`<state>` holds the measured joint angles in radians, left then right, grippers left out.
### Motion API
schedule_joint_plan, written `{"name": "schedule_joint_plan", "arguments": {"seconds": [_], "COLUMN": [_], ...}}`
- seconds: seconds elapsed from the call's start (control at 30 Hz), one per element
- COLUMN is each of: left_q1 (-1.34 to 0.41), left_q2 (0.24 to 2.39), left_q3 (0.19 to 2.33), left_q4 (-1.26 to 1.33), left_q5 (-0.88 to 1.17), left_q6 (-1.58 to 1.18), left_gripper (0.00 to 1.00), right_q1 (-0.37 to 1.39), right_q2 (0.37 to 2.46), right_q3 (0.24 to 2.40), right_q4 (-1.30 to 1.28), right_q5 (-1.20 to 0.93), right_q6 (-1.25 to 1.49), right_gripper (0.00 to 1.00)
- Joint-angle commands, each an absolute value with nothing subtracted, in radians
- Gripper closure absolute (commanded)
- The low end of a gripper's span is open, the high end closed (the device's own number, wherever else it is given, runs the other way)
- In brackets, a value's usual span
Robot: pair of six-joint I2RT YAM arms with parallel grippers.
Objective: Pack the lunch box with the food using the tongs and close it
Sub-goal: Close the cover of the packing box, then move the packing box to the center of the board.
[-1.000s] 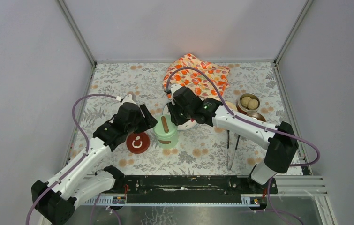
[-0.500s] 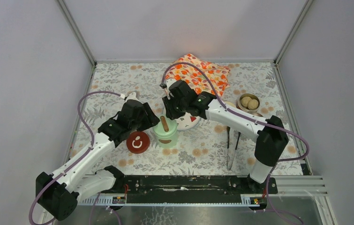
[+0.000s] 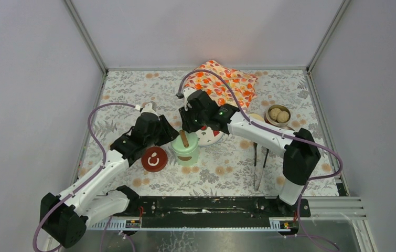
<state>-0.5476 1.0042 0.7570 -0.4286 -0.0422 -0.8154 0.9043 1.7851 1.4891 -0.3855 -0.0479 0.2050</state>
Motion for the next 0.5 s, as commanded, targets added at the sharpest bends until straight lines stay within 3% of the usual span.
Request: {"name": "schedule_joint_plan", "arguments": {"seconds": [0.0,0.2,0.47], "left_q1": [-0.561,-0.589,-0.6], "left_q2": [1.058,1.081,1.022], "left_q3": [0.669,0.642,0.669], "left_q4": [-0.541,-0.541,-0.566], "left_q5": [-0.005,-0.005,-0.066], "left_q6": [-0.8,-0.818,-0.832], "left_gripper": [0.57,0.57,0.51], "right_q1": [0.929,0.934,0.933], "right_q2": [1.931,1.902,1.699], "right_q3": [1.308,1.211,1.282], "right_q4": [-0.657,-0.647,-0.565], "right_q5": [-0.018,-0.027,-0.024], "right_q6": [0.17,0.182,0.214], "right_gripper": [0.71,0.71,0.68]}}
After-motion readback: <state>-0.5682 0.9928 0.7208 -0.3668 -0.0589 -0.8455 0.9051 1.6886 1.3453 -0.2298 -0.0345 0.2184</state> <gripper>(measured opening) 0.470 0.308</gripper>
